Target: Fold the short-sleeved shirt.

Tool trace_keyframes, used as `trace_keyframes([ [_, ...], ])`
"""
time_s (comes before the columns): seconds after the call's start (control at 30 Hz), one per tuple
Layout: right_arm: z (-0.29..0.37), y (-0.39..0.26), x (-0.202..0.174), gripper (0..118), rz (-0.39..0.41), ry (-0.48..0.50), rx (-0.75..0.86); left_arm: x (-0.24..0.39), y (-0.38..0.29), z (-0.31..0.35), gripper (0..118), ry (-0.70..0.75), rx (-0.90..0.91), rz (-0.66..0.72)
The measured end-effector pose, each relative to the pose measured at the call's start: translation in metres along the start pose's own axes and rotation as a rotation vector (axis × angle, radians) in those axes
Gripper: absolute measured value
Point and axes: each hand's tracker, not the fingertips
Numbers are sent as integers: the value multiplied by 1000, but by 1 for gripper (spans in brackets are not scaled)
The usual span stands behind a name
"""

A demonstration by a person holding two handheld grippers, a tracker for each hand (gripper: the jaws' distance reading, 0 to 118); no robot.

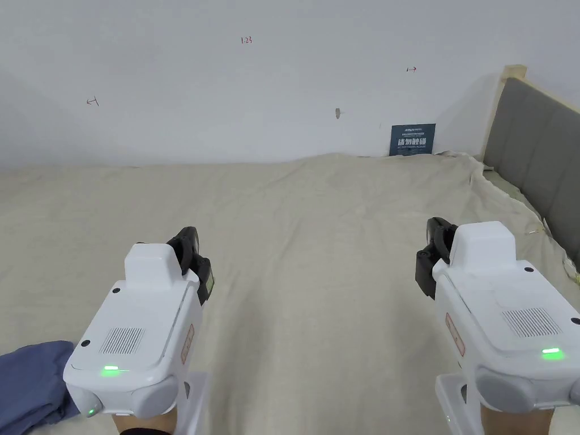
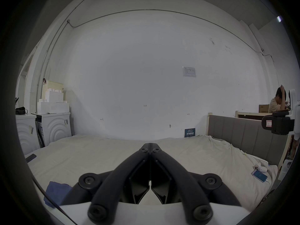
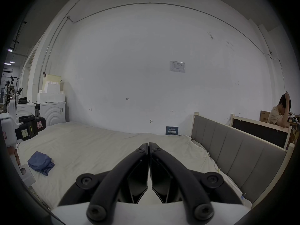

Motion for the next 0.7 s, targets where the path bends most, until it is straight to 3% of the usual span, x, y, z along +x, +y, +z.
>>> trace_keyframes([
  [0.7, 2, -1, 0, 0, 2, 3, -2, -3, -1, 2, 0, -6, -1, 2],
])
